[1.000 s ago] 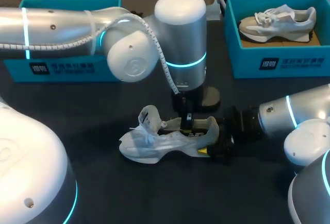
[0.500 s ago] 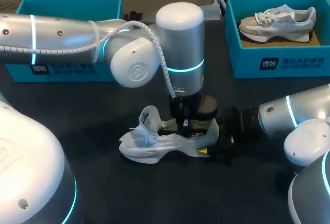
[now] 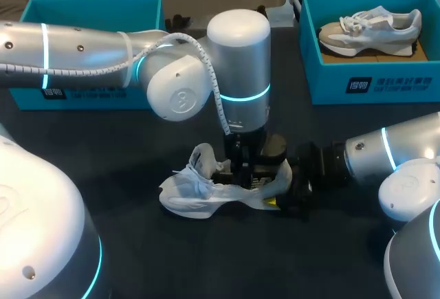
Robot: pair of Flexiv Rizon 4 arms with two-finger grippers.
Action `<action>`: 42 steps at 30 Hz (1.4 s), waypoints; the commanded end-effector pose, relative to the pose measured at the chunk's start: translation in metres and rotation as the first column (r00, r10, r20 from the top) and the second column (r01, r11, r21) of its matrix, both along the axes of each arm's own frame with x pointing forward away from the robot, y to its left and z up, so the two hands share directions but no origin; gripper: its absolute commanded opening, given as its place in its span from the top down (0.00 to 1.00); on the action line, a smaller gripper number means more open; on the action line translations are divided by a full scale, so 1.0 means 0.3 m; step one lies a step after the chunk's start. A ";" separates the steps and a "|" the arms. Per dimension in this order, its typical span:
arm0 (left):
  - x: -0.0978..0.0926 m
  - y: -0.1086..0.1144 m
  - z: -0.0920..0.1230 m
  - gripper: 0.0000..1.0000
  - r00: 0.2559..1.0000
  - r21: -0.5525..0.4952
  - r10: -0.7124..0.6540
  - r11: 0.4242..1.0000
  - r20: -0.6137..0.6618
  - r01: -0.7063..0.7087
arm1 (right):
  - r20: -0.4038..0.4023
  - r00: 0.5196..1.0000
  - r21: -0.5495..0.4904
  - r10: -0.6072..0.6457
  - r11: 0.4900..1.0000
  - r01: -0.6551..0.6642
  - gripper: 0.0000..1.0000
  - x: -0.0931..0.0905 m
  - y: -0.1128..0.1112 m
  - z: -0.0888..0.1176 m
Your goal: Take the shoe out of the shoebox, open the shoe tongue, remove and reinsert the insole, then place the shoe into the shoebox
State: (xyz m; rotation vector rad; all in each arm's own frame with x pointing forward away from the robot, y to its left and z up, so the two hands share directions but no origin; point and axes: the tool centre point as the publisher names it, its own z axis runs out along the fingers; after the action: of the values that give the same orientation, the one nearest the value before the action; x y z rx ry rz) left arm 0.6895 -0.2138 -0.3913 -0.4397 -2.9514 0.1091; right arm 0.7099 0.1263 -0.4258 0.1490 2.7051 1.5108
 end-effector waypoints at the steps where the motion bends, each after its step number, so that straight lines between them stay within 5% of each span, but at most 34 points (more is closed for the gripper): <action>1: -0.007 -0.020 -0.032 0.59 1.000 0.016 0.000 1.000 0.014 0.000 | -0.001 1.000 -0.008 -0.003 1.000 0.003 1.00 0.001 0.017 -0.016; 16: 0.012 -0.018 -0.140 0.53 0.981 -0.055 0.019 0.998 0.191 -0.008 | -0.001 1.000 -0.008 -0.003 1.000 0.003 1.00 0.001 0.017 -0.016; 21: 0.030 -0.027 -0.178 0.75 0.965 -0.069 0.069 0.996 0.254 -0.053 | -0.001 1.000 -0.008 -0.003 1.000 0.003 1.00 0.001 0.017 -0.016; 22: 0.033 -0.028 -0.181 0.95 0.963 -0.074 0.077 0.995 0.258 -0.060 | -0.001 1.000 -0.008 -0.003 1.000 0.003 1.00 0.001 0.017 -0.016; 23: 0.037 -0.029 -0.185 1.00 0.961 -0.074 0.085 0.995 0.265 -0.068 | -0.001 1.000 -0.008 -0.003 1.000 0.003 1.00 0.001 0.017 -0.016; 42: 0.056 0.028 -0.068 1.00 0.958 -0.096 0.160 0.985 0.237 -0.141 | -0.001 1.000 -0.008 -0.003 1.000 0.003 1.00 0.001 0.017 -0.016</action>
State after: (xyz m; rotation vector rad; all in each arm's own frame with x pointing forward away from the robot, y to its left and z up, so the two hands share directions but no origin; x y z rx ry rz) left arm 0.7030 -0.2137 -0.4100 -0.2497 -3.2356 0.1892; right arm 0.7103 0.1266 -0.4261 0.1500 2.7047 1.5110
